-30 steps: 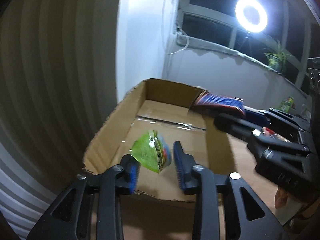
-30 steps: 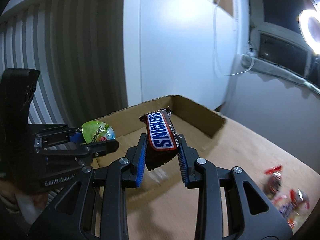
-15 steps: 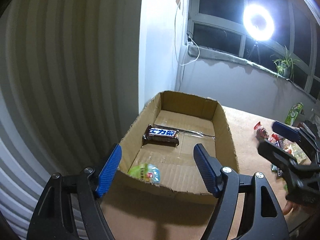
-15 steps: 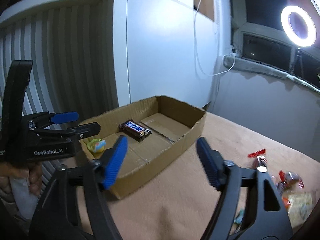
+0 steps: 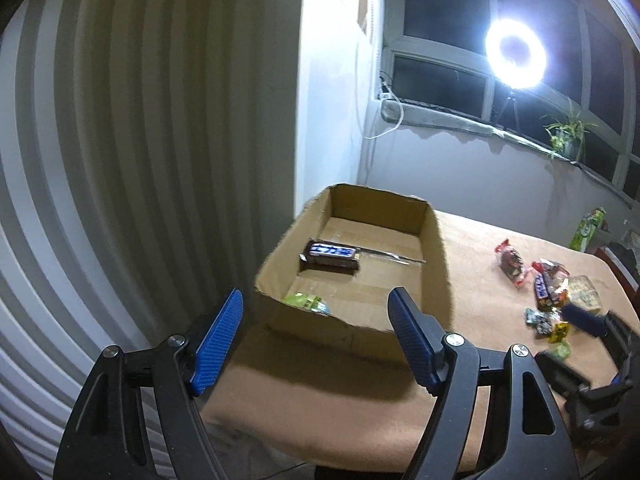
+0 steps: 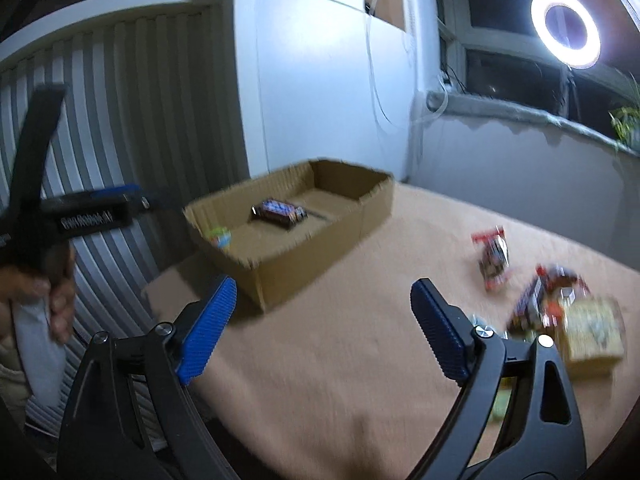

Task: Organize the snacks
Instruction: 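Move both tools back over the remaining snacks, then grasp the green candy with the right tool while the left tool grasps the yellow packet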

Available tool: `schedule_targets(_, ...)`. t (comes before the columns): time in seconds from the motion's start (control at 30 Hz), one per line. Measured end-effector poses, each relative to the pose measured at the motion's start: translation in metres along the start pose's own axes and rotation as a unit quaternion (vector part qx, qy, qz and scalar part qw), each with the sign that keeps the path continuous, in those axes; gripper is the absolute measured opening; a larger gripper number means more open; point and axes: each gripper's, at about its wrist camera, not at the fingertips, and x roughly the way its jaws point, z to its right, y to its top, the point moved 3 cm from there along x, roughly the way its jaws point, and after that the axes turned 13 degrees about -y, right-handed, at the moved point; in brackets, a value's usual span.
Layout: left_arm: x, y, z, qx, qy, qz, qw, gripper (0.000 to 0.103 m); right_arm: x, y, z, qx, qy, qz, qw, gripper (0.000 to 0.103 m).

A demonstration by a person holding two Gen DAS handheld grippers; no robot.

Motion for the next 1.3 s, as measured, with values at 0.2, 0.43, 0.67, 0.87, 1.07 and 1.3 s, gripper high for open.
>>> schedule_targets(0.2,0.004,-0.006,0.033,0.023,-0.032,-0.012,0.9992,0.076,-0.010,-0.030,0.020,0.022,-0.022,-0.023,0.999,0.091)
schedule_targets(0.43,0.019,-0.015,0.080,0.053,-0.070,-0.036,0.9955,0.076,-0.028,-0.049,0.046,0.026,-0.056,-0.017,0.998,0.091)
schedule_targets(0.67,0.030,-0.023,0.119,0.080,-0.099,-0.055,0.9903,0.076,-0.031,-0.065,0.078,0.053,-0.073,-0.025,0.996,0.091)
schedule_targets(0.87,0.045,-0.025,0.152,0.100,-0.144,-0.058,0.9828,0.076,-0.024,-0.081,0.107,0.074,-0.094,-0.040,0.992,0.090)
schedule_targets(1.07,0.076,-0.031,0.192,0.144,-0.218,-0.076,0.9622,0.076,-0.010,-0.091,0.121,0.067,-0.103,-0.049,0.991,0.078)
schedule_targets(1.3,0.117,-0.048,0.231,0.215,-0.296,-0.129,0.9215,0.076,0.008,-0.093,0.121,0.048,-0.093,-0.051,0.993,0.071)
